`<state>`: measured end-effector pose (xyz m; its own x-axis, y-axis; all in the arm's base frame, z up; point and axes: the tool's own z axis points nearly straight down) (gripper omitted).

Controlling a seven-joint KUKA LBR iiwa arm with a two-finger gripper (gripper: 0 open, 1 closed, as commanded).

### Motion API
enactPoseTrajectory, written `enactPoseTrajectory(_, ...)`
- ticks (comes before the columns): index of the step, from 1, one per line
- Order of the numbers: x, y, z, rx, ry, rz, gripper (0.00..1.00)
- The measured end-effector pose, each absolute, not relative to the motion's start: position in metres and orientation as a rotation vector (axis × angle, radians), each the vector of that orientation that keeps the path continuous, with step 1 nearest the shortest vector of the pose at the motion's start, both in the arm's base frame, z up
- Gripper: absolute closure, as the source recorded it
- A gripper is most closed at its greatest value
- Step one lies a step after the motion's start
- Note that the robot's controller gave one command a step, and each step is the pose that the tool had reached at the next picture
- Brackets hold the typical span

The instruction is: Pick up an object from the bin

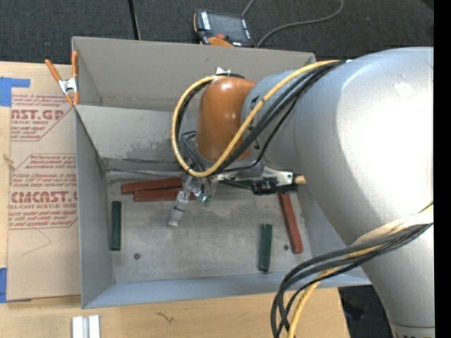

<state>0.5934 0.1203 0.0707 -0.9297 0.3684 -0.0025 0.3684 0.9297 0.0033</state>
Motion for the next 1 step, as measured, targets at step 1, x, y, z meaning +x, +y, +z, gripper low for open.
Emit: enactPoseTrajectory(1, 0.5939, 0.1428, 0.0707, 0.745, 3.049, 0.003, 0.0)
